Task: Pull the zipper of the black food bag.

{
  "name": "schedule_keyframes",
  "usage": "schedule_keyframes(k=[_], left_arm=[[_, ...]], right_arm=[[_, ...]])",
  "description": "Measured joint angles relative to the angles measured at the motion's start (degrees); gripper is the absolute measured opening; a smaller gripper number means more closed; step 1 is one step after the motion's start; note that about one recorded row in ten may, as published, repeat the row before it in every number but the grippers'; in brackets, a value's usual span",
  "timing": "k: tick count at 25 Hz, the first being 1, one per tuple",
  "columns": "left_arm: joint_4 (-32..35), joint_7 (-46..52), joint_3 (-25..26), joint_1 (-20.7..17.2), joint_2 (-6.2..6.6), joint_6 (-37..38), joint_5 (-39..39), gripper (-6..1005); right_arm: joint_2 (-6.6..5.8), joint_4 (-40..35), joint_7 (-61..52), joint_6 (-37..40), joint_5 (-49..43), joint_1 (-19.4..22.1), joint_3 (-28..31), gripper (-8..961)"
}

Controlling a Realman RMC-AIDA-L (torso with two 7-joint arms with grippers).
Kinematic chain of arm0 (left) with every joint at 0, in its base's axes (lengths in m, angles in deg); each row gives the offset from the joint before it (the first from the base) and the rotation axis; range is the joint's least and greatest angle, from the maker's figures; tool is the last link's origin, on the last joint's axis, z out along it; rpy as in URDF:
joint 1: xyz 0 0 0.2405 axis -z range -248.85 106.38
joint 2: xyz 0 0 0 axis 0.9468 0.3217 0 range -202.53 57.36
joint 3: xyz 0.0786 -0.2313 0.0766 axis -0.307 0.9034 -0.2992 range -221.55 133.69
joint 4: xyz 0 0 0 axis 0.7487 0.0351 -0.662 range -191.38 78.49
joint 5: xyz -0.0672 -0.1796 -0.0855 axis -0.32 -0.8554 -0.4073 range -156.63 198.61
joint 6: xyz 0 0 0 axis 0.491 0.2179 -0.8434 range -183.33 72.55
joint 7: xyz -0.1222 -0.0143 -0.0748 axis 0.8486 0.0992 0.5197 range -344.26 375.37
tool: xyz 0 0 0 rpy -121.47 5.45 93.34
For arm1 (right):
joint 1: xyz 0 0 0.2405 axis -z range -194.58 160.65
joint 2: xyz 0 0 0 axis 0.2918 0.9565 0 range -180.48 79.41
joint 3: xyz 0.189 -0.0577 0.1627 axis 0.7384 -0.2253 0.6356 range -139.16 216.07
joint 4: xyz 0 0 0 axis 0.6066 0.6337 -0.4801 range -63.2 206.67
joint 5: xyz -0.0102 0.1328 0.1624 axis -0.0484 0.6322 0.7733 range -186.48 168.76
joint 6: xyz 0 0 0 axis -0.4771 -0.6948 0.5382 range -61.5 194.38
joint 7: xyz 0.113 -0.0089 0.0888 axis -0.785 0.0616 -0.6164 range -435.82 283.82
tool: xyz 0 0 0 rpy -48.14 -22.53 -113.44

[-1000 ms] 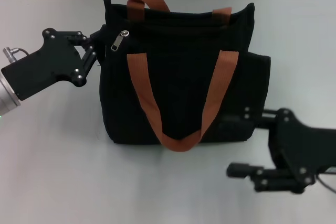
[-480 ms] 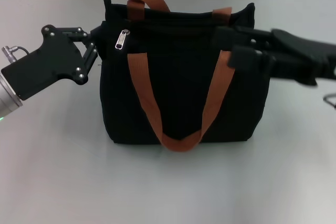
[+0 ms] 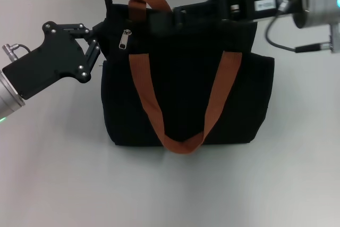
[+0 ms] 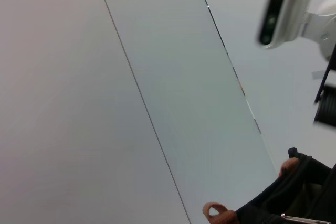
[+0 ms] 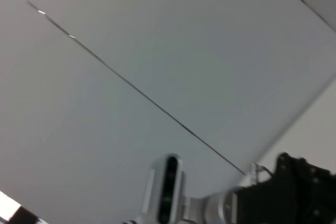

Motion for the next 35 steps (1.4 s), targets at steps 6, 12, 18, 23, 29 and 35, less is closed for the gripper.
schedule_keyframes(k=[6,12,18,23,29,35], left_arm=[[-0.1,-0.9,0.0,-0.2,-0.07,0.1,-0.1,29],[-0.1,-1.5,0.0,-0.4,-0.07,0.2,-0.7,31],[-0.2,-1.6,0.0,-0.5,-0.07,0.3,-0.8,33],[-1.4,-3.2,0.0,-0.5,-0.03,1.0,-1.9,35],[-1.6,-3.5,-0.1,-0.3,0.01,1.7,-2.0,38],[-1.6,-3.6,-0.1,0.0,-0.05,2.8,-2.0,40]], right_arm=[[0.42,0.4,-5.7,-5.9,-7.4,-4.9,-0.8,545],[0.91,0.5,-6.3,-8.8,-8.8,-5.8,-1.3,538],[1.19,0.6,-6.6,-10.9,-9.0,-6.2,-2.7,531],[1.61,1.0,-7.2,-12.4,-9.0,-6.6,-3.8,512],[2.26,1.1,-7.8,-14.7,-9.0,-7.2,-6.1,441],[2.52,1.1,-8.0,-17.0,-9.0,-7.8,-8.4,443]])
